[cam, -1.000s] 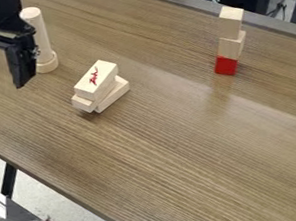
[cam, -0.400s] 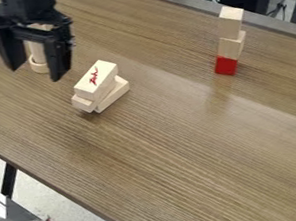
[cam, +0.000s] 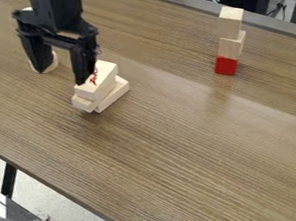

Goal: Put the top rectangular block on the upper part of the table

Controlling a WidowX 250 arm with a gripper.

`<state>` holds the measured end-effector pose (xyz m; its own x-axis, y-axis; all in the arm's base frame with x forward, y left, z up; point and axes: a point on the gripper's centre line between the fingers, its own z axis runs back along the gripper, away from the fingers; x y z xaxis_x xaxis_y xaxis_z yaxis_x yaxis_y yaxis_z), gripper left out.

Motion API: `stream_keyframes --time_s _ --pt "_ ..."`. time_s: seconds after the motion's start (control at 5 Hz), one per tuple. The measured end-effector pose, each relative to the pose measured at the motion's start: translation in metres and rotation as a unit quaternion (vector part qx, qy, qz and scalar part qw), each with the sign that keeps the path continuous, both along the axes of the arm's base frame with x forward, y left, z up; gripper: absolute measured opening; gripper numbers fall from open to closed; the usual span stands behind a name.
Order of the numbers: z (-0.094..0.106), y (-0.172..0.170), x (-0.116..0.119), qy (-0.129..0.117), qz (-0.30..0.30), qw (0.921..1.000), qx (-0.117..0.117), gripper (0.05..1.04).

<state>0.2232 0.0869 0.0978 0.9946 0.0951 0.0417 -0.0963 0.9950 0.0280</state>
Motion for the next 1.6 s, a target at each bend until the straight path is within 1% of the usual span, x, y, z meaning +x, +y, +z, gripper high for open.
stream_keyframes --time_s 0.2,0.4,0.6,1.0,1.2,1.4,1.6 --pt "-0.006 -0.002 0.006 -0.013 -0.01 0.9999 0.004 0.999" --pt "-0.016 -0.005 0.011 -0.008 -0.011 0.9999 0.0 0.999" --pt "-0.021 -0.008 0.021 -0.024 -0.021 0.9995 0.005 0.999" --pt "-0.031 -0.007 0.025 -0.02 -0.023 0.9995 0.011 0.999" --pt "-0.041 -0.004 0.027 -0.011 -0.022 0.9995 0.019 0.999" --pt "-0.05 0.002 0.031 -0.001 -0.012 0.9998 0.017 0.951" --pt "-0.047 0.005 0.039 0.001 -0.005 1.0 0.007 0.662"
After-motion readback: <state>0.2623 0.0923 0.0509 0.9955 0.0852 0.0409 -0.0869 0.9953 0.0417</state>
